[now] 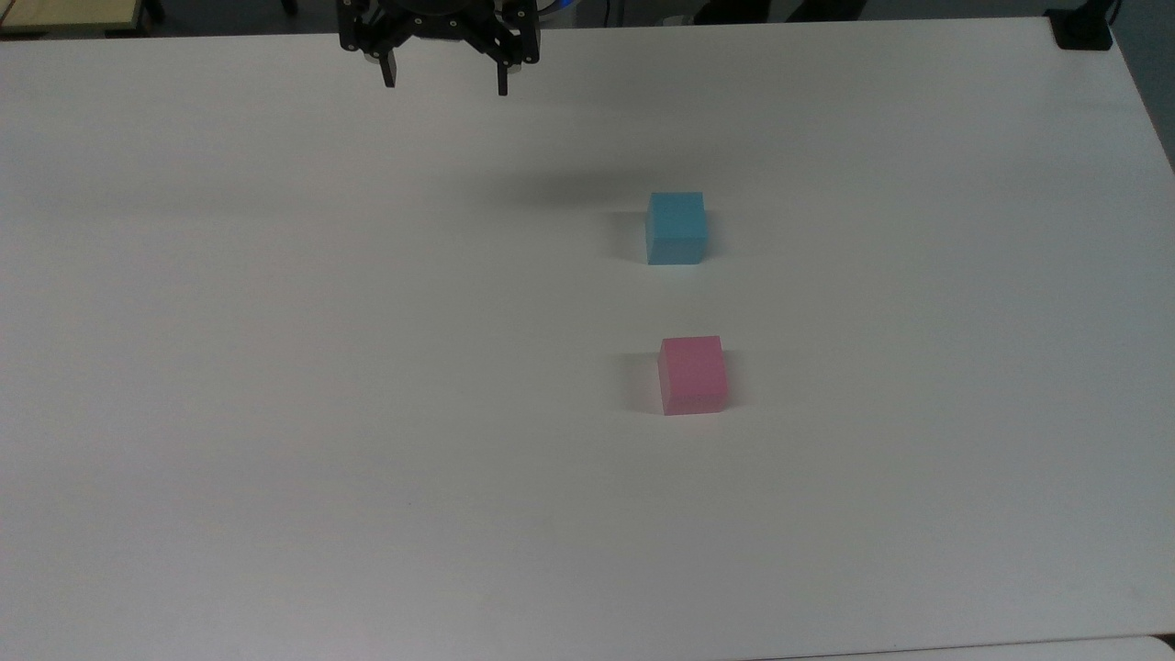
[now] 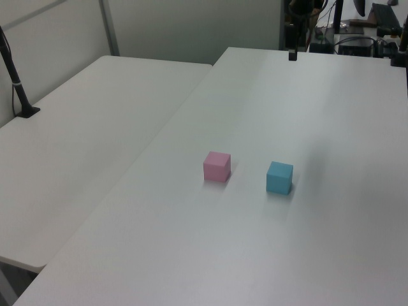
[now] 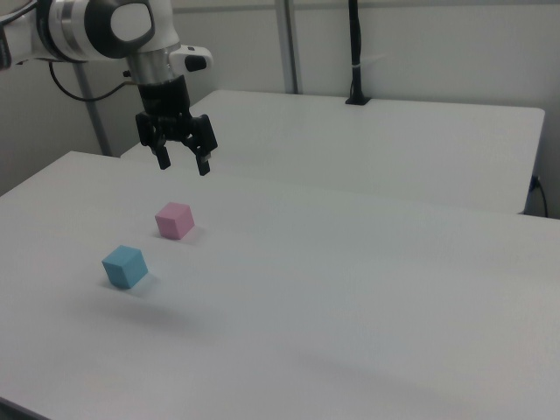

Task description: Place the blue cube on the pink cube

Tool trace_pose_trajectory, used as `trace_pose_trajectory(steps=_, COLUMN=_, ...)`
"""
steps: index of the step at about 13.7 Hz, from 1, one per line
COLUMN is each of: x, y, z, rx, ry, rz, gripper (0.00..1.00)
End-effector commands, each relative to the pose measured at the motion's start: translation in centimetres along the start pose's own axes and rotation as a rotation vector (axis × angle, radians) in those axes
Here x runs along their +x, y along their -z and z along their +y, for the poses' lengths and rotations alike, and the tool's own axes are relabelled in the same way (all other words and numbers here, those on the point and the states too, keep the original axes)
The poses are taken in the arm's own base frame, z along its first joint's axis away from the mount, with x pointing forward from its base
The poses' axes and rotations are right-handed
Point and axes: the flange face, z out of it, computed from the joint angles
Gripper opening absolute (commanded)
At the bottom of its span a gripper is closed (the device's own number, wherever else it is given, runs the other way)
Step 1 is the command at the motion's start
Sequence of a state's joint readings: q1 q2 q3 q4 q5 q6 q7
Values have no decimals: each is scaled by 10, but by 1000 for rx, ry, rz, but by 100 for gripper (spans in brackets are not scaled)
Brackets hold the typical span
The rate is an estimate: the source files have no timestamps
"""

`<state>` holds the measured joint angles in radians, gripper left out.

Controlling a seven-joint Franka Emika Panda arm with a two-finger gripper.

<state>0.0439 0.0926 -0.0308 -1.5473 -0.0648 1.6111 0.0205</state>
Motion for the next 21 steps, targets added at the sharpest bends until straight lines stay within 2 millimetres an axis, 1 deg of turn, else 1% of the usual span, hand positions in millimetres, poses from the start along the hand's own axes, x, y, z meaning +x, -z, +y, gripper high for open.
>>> trace_pose_trajectory(steps=1, x=-4, y=6, z=-1, rx=21, ry=-6, rz=2, gripper=100)
trace_pose_trajectory(steps=8, x=-3, y=4, z=-1, rx=22, ry=0, rz=-1, gripper=100)
trace_pose_trajectory(steps=10, x=-3, y=2, z=-4, rx=25, ry=6, rz=-5, gripper=100)
trace_pose_trajectory(steps=12, x=-5, y=-1, z=-15, rx=32, ry=22, rz=-15, gripper=100)
trace_pose_trajectory(steps=13, x=-5, y=-3, z=-27, rx=34, ry=34, rz=-18, gripper=100)
trace_pose_trajectory(steps=15, x=-7, y=-2, z=-41, rx=34, ry=49, rz=-21, gripper=100)
trace_pose_trajectory(steps=17, x=-11, y=0, z=-80, rx=37, ry=51, rz=-16, gripper=100)
trace_pose_trajectory(steps=18, x=-14, y=-6, z=-99, rx=36, ry=55, rz=-27, gripper=100)
trace_pose_trajectory(steps=21, x=-23, y=-24, z=-131, rx=30, ry=83, rz=-62, gripper=100)
